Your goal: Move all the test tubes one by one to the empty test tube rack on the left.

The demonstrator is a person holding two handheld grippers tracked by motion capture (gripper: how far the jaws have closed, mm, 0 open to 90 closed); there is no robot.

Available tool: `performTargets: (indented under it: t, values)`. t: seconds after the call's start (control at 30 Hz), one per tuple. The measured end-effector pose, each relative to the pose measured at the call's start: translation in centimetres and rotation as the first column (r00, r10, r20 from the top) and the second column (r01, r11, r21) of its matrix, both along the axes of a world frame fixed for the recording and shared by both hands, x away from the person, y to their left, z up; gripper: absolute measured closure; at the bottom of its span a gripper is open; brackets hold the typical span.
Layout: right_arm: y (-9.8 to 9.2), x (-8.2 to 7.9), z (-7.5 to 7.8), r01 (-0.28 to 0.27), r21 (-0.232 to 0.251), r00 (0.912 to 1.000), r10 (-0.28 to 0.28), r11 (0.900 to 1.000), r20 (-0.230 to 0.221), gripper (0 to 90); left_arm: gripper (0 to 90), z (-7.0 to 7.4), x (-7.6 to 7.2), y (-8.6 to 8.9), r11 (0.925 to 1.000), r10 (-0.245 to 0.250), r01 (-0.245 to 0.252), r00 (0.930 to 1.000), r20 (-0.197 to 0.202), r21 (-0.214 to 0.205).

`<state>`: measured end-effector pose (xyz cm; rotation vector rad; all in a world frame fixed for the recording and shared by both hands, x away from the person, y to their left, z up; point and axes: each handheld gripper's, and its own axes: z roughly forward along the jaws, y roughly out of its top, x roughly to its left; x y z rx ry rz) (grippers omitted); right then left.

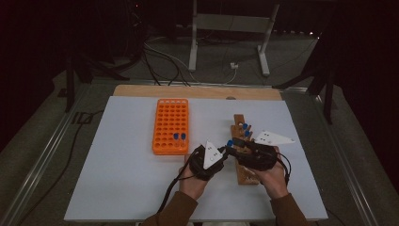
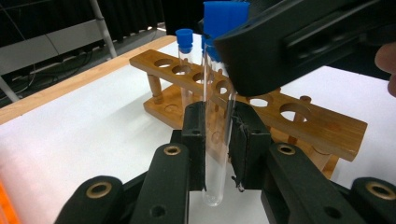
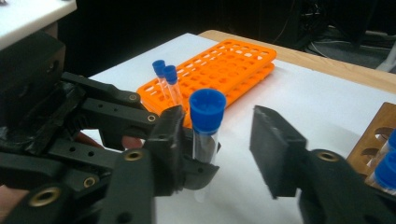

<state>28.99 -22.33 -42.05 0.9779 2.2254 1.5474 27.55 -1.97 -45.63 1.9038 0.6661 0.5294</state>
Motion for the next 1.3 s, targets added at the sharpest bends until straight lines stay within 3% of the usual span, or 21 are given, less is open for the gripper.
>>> performTargets:
  t: [0.33,0.67,1.3]
  values:
    - [-0.1,0.1,0.2,0.036,-0.016,0.9991,-0.036,0.9992,0.020,20.8,78.4,0.2,0.2,1.0,0.9997,0.013,-0.014,0.9999,-0.008,-0.020]
    - [-0.2,0.4,-0.2,0.055,-0.051,0.9985,-0.055,0.9972,0.008,4.3,78.3,0.7,0.4,2.4,0.9986,0.032,-0.033,0.9994,-0.015,-0.042]
    - [-1.2,0.6,-0.1,0.085,-0.030,0.9964,-0.084,0.9960,0.010,0.1,78.3,1.6,0.4,5.1,0.9943,0.066,-0.067,0.9976,-0.020,-0.083]
